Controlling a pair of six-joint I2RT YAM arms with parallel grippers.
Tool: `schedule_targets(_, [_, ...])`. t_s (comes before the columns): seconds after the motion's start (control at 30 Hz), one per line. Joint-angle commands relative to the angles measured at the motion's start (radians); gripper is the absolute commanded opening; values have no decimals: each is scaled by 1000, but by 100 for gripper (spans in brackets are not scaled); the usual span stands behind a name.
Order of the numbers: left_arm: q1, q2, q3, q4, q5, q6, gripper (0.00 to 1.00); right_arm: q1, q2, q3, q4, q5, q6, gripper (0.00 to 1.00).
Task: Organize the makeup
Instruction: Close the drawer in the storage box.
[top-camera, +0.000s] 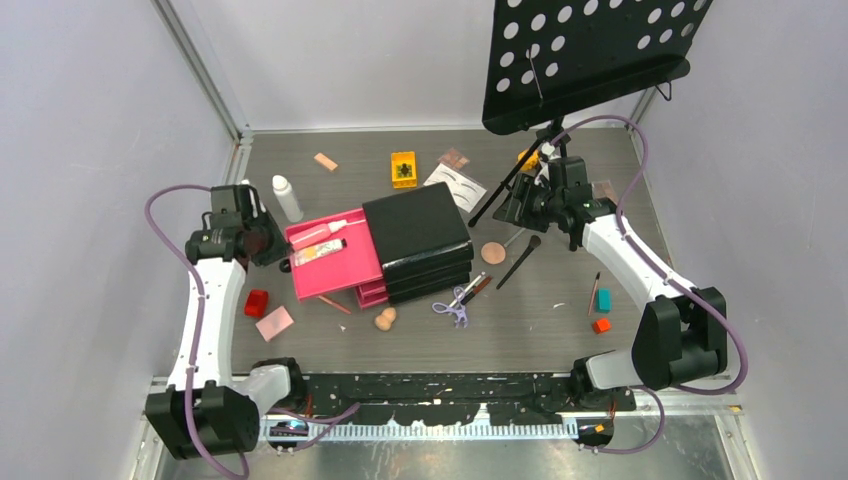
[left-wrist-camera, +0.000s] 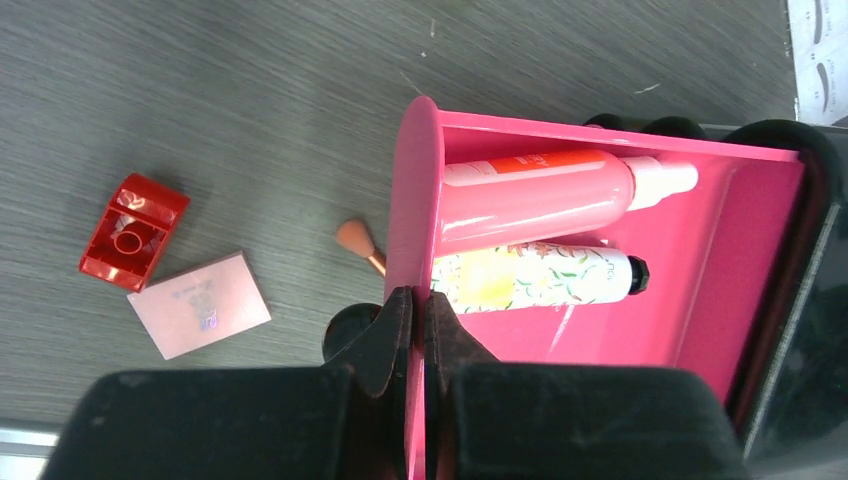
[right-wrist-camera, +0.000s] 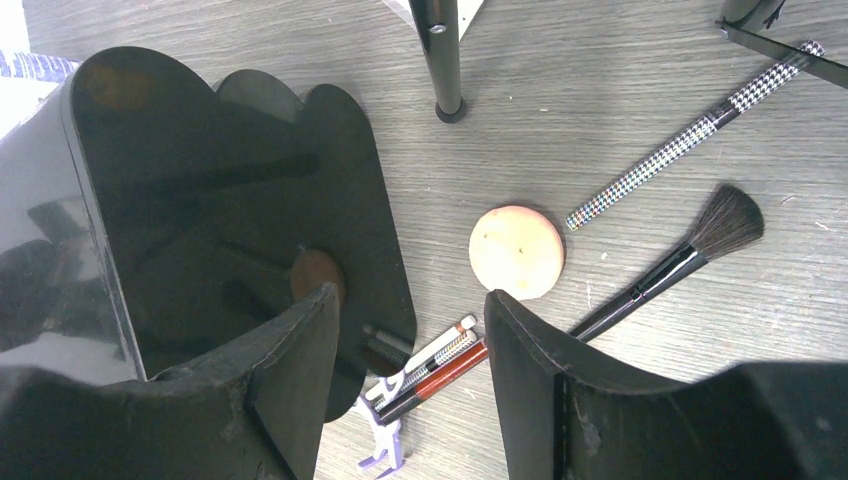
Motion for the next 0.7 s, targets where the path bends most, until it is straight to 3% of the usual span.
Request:
schedule_targets(0.0, [1,23,109,34,51,14,0,4,2,42,24,-4,-16,61])
schedule_targets(0.67, [-64,75,164,4,276,6,0,4,14,54,18,17,-15,60])
